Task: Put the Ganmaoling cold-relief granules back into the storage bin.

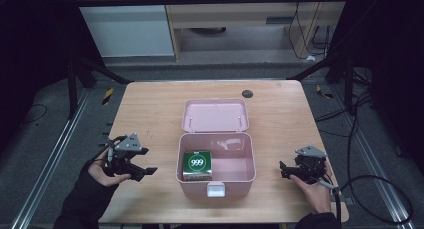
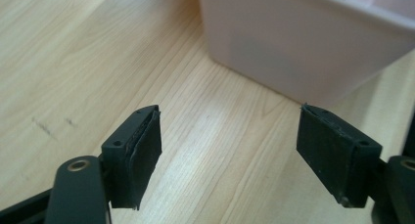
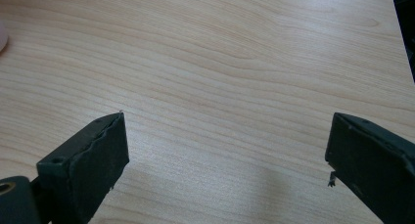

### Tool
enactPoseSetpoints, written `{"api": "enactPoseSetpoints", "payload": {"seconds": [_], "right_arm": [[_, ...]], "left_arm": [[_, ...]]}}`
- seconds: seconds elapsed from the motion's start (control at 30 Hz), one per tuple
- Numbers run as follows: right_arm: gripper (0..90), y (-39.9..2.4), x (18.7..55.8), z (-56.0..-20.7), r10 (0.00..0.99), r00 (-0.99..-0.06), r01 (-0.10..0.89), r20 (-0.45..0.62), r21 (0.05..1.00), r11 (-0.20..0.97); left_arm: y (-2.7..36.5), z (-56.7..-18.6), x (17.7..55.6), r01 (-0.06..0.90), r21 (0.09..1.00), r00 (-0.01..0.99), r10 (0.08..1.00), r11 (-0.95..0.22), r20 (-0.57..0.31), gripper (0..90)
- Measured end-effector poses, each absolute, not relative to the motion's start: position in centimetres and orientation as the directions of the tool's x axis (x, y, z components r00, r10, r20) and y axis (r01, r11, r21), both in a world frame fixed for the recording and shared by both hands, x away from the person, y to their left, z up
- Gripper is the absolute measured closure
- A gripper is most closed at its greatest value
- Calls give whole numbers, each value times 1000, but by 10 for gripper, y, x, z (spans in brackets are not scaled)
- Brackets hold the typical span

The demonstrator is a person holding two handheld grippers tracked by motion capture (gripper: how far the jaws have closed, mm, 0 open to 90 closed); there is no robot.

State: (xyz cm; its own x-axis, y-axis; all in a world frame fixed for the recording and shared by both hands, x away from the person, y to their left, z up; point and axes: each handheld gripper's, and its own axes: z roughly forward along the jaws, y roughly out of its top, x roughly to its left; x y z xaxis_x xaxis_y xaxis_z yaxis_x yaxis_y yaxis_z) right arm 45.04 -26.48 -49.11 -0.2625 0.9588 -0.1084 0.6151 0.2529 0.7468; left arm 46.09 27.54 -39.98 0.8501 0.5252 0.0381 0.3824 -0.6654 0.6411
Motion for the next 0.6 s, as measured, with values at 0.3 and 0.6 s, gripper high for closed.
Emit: {"api": "enactPoseSetpoints", "payload": {"seconds": [0.3,0.6], "right_arm": [[27,-266,448,-493,959,-260,619,-109,743,253],[28,-265,447,-495,958,-266,625,-111,736,259]], "left_arm": [[297,-430,463,496,666,730,683,-557,28,230],[307,-463,472,605,662,556,830,-441,45,243]]}}
